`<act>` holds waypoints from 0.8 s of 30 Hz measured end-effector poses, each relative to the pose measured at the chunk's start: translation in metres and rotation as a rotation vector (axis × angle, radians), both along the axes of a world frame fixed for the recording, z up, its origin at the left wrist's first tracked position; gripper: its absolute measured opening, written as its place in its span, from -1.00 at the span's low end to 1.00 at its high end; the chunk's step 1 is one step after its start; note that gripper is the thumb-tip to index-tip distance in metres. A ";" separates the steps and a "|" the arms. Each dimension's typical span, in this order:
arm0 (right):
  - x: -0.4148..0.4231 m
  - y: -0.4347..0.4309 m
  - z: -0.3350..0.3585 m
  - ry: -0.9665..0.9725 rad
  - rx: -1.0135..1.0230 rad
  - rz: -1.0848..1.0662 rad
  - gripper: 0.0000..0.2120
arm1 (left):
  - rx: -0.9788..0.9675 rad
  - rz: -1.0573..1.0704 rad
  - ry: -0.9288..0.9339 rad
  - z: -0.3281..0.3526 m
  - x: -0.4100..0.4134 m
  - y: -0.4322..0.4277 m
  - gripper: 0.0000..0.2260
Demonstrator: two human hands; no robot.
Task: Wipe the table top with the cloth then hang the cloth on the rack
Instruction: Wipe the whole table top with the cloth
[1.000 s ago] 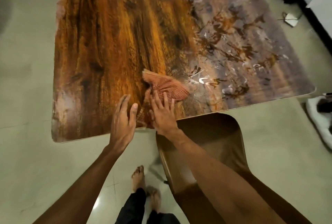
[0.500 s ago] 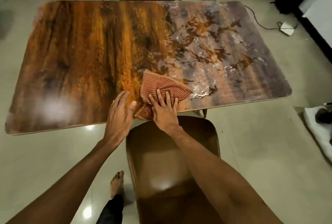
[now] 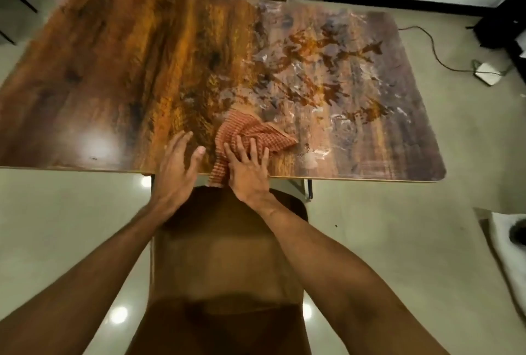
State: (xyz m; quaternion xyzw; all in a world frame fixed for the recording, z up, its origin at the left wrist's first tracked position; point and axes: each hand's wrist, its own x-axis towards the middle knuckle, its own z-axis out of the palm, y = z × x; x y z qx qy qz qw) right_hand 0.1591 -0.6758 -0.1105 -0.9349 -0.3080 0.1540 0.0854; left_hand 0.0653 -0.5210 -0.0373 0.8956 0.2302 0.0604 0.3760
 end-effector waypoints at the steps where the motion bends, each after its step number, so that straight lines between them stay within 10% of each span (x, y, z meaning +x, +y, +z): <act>1: 0.000 0.000 -0.002 -0.016 0.013 0.048 -0.33 | 0.015 0.017 0.004 -0.002 0.000 0.003 -0.46; 8: 0.042 -0.016 0.002 0.004 -0.027 -0.267 -0.41 | -0.058 0.105 -0.029 -0.020 -0.018 0.025 -0.47; 14: 0.038 0.059 -0.002 -0.025 -0.005 0.264 -0.45 | -0.036 0.200 -0.027 -0.028 -0.014 0.024 -0.39; 20: 0.141 0.008 -0.004 -0.062 0.021 -0.029 -0.43 | 0.017 0.329 -0.032 -0.039 0.013 -0.008 -0.45; 24: 0.116 0.020 -0.013 -0.127 0.048 0.365 -0.41 | 0.058 0.430 -0.013 -0.049 0.047 -0.045 -0.46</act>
